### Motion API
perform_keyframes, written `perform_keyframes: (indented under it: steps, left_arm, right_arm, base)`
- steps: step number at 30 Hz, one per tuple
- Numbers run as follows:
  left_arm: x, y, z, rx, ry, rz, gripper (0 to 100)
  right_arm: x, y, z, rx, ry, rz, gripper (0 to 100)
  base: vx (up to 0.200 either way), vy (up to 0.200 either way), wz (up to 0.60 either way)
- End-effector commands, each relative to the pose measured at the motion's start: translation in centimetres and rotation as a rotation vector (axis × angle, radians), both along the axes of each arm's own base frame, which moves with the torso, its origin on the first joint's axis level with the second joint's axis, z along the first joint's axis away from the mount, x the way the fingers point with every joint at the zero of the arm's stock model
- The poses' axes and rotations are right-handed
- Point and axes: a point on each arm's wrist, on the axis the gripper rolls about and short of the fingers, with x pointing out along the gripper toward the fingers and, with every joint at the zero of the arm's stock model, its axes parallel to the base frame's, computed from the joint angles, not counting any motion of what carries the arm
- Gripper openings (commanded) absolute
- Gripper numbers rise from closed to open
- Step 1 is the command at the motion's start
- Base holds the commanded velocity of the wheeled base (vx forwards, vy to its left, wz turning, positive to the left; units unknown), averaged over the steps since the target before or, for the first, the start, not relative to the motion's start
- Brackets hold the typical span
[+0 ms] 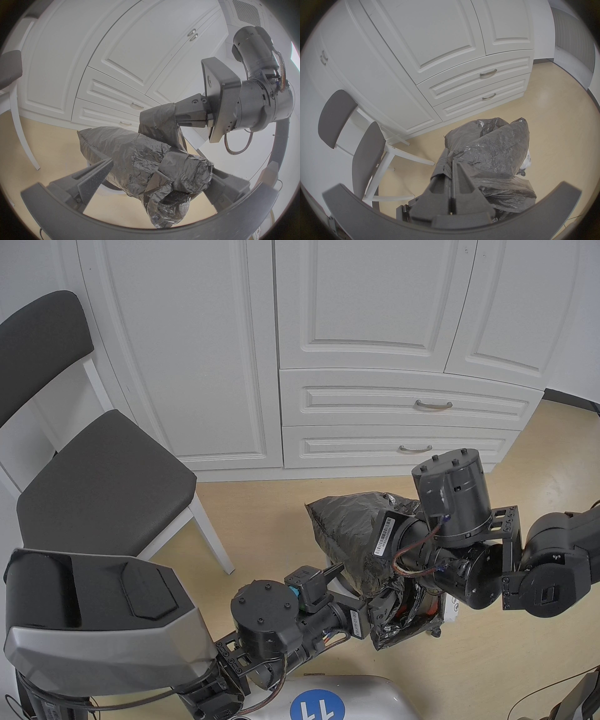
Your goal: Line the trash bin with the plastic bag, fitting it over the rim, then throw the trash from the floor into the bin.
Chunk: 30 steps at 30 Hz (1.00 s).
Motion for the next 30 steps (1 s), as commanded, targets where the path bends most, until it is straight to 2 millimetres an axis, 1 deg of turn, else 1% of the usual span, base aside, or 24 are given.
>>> perform_keyframes:
  steps: [1,5,8,12,14,20,22,25,27,30]
  left_arm:
    - [-0.1,0.0,0.1,-0.002,-0.001,-0.001,100]
    - [-0.7,0.0,0.4,-0.003,-0.002,-0.015,100]
    - [-0.9,0.4,-0.2,0.028,0.014,-0.017,100]
    - [-0.9,1.5,-0.9,0.068,0.035,-0.008,100]
    - [-0.9,1.6,-1.1,0.075,0.043,-0.022,100]
    - [-1.1,1.5,-0.9,0.031,0.085,-0.064,100]
    - [-0.9,1.5,-0.7,-0.004,0.116,-0.070,100]
    - [-0.8,1.7,-0.2,-0.004,0.132,-0.072,100]
    - [-0.8,1.8,0.6,0.005,0.168,-0.068,100]
    - [-0.7,1.5,2.5,-0.050,0.261,-0.058,100]
  right_arm:
    - [0.1,0.1,-0.2,-0.004,0.004,0.000,0]
    - [0.2,0.3,-0.6,-0.009,0.010,-0.002,0]
    - [0.6,0.3,-0.8,-0.012,0.013,-0.017,0]
    - [0.8,0.3,-0.7,-0.016,0.000,-0.041,0]
    - [0.8,0.3,-0.7,-0.015,0.000,-0.043,0]
    - [0.8,0.3,-0.7,-0.015,-0.001,-0.045,0]
    - [0.8,0.3,-0.6,-0.014,-0.002,-0.045,0]
    - [0.8,0.3,-0.7,-0.015,-0.001,-0.045,0]
    - [0.8,0.3,-0.7,-0.015,-0.001,-0.045,0]
    - [0.9,0.3,-0.7,-0.016,0.000,-0.045,0]
  base:
    - [0.000,0.000,0.00]
    - [0.000,0.000,0.00]
    - [0.000,0.000,0.00]
    - [0.000,0.000,0.00]
    - [0.000,0.000,0.00]
    - [0.000,0.000,0.00]
    - [0.000,0.000,0.00]
    - [0.000,0.000,0.00]
    - [0.000,0.000,0.00]
    - [0.000,0.000,0.00]
